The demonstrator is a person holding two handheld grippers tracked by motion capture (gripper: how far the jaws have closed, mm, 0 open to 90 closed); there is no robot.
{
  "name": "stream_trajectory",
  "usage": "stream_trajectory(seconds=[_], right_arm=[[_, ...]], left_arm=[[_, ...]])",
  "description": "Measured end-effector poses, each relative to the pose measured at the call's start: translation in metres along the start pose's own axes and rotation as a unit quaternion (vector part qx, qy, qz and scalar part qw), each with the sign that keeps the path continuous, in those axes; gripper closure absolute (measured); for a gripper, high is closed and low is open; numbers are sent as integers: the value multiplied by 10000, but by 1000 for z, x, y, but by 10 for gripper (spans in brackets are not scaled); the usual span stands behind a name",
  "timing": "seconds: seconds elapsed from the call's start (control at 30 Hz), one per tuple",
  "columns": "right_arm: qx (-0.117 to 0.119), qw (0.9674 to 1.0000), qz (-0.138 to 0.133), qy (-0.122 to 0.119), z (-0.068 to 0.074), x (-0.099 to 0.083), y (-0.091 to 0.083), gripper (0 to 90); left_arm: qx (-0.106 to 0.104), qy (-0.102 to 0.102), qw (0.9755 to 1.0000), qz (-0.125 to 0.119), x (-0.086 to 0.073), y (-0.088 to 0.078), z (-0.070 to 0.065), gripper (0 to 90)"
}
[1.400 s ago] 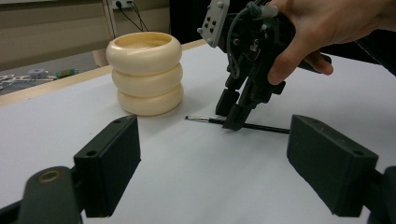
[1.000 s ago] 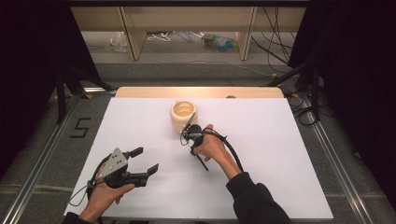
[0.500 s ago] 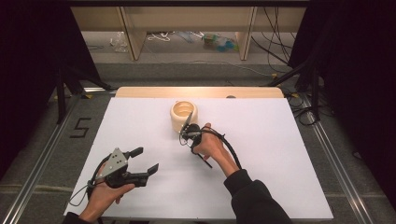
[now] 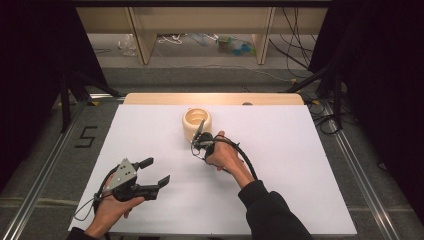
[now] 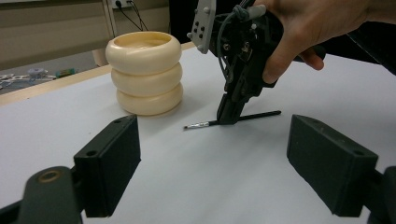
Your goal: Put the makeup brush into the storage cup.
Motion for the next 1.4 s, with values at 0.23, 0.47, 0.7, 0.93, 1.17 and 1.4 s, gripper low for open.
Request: stream_trajectory(seconds=[0.23, 0.47, 0.7, 0.93, 1.17, 1.4], right_arm=[[-17, 9999, 26, -144, 0, 1, 0, 852], [-50, 9998, -65, -183, 2, 2, -3, 852], [-48, 9969, -664, -412, 7, 5, -30, 852], [-163, 9878, -1461, -520, 10, 8, -57, 852], [-221, 9743, -2157, -609, 11, 13, -73, 852], [-319, 9591, -2772, -471, 9, 17, -89, 852]], left_arm=[[-21, -47, 10000, -1, -1, 2, 1, 175], [3, 8, 10000, -8, 0, 0, 2, 176], [15, -45, 10000, -7, 0, 1, 1, 176], [14, -37, 10000, 9, 0, 1, 1, 176], [64, 86, 9999, -5, 1, 0, 3, 176], [23, -29, 10000, -21, 1, 0, 1, 176]])
Point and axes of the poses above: each handheld gripper's, and its own axes: y roughly forward along the jaws, x roughly out of its top, z roughly to its left, the point moved 6 cm from there along y, roughly forward along the jaws, and after that the axes turned 3 degrees about -y, right-handed, at the moved point
